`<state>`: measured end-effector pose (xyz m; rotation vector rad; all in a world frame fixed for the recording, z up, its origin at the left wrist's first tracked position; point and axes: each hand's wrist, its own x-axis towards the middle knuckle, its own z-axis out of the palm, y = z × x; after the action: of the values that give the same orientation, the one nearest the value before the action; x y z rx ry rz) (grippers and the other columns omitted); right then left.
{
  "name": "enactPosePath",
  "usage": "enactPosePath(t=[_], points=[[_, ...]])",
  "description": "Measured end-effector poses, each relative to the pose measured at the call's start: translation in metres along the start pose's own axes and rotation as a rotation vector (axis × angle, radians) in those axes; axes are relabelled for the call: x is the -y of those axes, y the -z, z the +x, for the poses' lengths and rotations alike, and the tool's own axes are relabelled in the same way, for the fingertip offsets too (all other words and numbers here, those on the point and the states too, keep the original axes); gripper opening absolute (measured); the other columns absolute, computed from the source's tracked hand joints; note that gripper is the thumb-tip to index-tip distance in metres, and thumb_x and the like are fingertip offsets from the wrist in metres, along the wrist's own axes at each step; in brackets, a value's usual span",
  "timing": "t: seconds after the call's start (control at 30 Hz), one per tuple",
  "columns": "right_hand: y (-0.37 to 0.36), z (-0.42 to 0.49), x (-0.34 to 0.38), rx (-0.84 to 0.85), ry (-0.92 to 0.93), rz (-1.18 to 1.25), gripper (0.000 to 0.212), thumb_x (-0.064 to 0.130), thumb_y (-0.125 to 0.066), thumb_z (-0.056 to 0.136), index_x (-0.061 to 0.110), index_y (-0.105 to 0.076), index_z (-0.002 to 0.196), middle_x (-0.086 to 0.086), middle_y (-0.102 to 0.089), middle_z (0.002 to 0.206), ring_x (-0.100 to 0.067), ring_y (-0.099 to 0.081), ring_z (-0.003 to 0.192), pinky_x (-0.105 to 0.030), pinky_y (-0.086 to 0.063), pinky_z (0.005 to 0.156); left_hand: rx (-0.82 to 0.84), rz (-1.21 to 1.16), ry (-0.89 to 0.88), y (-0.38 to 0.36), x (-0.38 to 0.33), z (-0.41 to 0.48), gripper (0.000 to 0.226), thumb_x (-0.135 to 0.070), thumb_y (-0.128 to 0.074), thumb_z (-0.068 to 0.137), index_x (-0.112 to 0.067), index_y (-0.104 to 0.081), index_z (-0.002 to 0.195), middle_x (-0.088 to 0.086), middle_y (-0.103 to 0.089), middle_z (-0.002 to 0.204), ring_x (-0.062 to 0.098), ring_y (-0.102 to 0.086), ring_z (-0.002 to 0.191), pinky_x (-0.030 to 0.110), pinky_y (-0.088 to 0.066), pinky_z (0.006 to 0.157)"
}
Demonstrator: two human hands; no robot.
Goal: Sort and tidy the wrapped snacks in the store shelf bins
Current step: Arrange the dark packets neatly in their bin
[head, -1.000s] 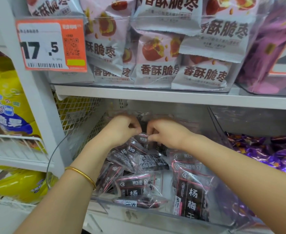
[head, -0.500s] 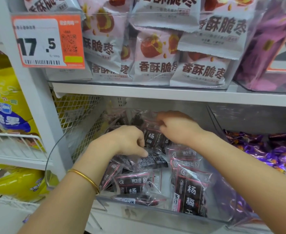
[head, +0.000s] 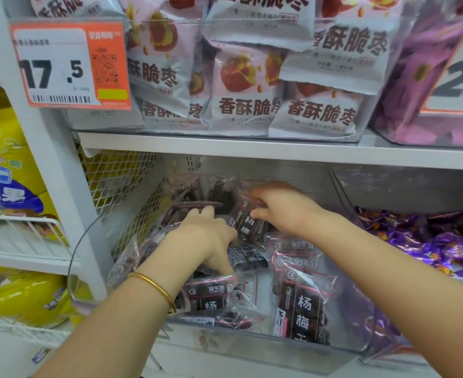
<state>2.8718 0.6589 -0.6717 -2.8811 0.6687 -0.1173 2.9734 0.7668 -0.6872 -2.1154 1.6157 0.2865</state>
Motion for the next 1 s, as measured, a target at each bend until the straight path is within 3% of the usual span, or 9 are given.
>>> enactPosePath(t=[0.13, 0.23, 0.3, 0.47, 0.6, 0.77, 0.87, 0.93, 1.0], points=[[-0.001, 0.0, -0.002, 0.016, -0.021, -0.023, 0.017, 0.025, -0.056, 0.092, 0.01, -0.052, 0.101, -0.005, -0.05, 0.094, -0.021, -0.049, 0.086, -0.026, -0.035, 0.071, -0.069, -0.085, 0.012, 0.004, 0.002, -0.011, 0.054, -0.049, -0.056, 0.075, -0.032, -0.051, 0.126, -0.003, -0.053, 0.11, 0.025, -0.031, 0.118, 0.041, -0.034, 0.089], [-0.001, 0.002, -0.003, 0.058, -0.032, -0.067, 0.022, 0.023, -0.058, 0.091, 0.007, -0.055, 0.105, -0.012, -0.057, 0.105, -0.026, -0.054, 0.092, -0.025, -0.034, 0.071, -0.06, -0.18, 0.078, 0.017, 0.013, -0.027, 0.041, -0.05, -0.052, 0.079, -0.032, -0.058, 0.115, -0.002, -0.047, 0.095, 0.017, -0.043, 0.091, 0.033, -0.039, 0.077], [-0.003, 0.004, -0.001, 0.072, -0.019, -0.134, 0.022, 0.024, -0.059, 0.09, 0.007, -0.056, 0.104, -0.013, -0.058, 0.106, -0.028, -0.057, 0.096, -0.027, -0.035, 0.07, -0.071, -0.209, 0.083, 0.02, 0.02, -0.032, 0.036, -0.05, -0.05, 0.082, -0.028, -0.062, 0.107, -0.001, -0.055, 0.094, 0.016, -0.047, 0.079, 0.029, -0.04, 0.07], [-0.009, 0.012, 0.004, -0.043, -0.029, -0.361, 0.039, 0.034, -0.071, 0.08, 0.011, -0.057, 0.108, -0.009, -0.063, 0.107, -0.03, -0.06, 0.099, -0.03, -0.039, 0.07, -0.273, -0.246, -0.06, 0.011, 0.014, -0.025, 0.028, -0.041, -0.053, 0.083, -0.023, -0.06, 0.102, -0.004, -0.062, 0.096, 0.019, -0.057, 0.087, 0.032, -0.05, 0.072], [-0.01, 0.008, -0.003, -0.018, -0.057, -0.228, 0.047, 0.039, -0.07, 0.079, 0.013, -0.054, 0.115, -0.008, -0.06, 0.109, -0.029, -0.059, 0.097, -0.036, -0.051, 0.079, -0.556, -0.13, -0.045, 0.012, 0.02, -0.018, 0.02, -0.035, -0.046, 0.094, -0.018, -0.05, 0.085, -0.002, -0.056, 0.087, 0.021, -0.056, 0.082, 0.03, -0.041, 0.062], [-0.001, 0.005, 0.0, -0.155, -0.019, 0.053, 0.021, 0.01, -0.055, 0.084, 0.015, -0.057, 0.104, -0.007, -0.062, 0.103, -0.025, -0.057, 0.092, -0.034, -0.05, 0.08, -0.559, -0.317, -0.058, 0.006, 0.023, -0.012, 0.016, -0.036, -0.048, 0.094, -0.022, -0.047, 0.086, -0.005, -0.054, 0.081, 0.02, -0.053, 0.078, 0.03, -0.042, 0.064], [0.003, -0.003, 0.013, -0.008, 0.005, 0.428, 0.029, 0.003, -0.057, 0.079, 0.012, -0.056, 0.107, -0.003, -0.065, 0.095, -0.017, -0.059, 0.085, -0.03, -0.05, 0.08, -0.598, -0.419, -0.016, 0.005, 0.026, -0.008, 0.023, -0.039, -0.057, 0.089, -0.016, -0.056, 0.089, -0.004, -0.056, 0.078, 0.021, -0.055, 0.076, 0.032, -0.043, 0.065], [-0.003, -0.007, 0.018, 0.12, 0.04, 0.399, 0.033, 0.011, -0.069, 0.077, 0.012, -0.055, 0.107, 0.0, -0.064, 0.093, -0.015, -0.06, 0.084, -0.034, -0.052, 0.08, -0.606, -0.475, -0.009, 0.004, 0.028, -0.006, 0.024, -0.038, -0.062, 0.085, -0.015, -0.058, 0.087, -0.003, -0.058, 0.077, 0.021, -0.056, 0.076, 0.032, -0.044, 0.066], [-0.009, -0.006, 0.019, 0.142, 0.079, 0.16, 0.03, 0.025, -0.072, 0.078, 0.016, -0.057, 0.103, 0.003, -0.061, 0.093, -0.017, -0.059, 0.087, -0.035, -0.051, 0.076, -0.576, -0.546, -0.025, 0.002, 0.03, -0.006, 0.024, -0.038, -0.066, 0.082, -0.016, -0.059, 0.084, -0.003, -0.059, 0.077, 0.019, -0.057, 0.076, 0.033, -0.046, 0.068]])
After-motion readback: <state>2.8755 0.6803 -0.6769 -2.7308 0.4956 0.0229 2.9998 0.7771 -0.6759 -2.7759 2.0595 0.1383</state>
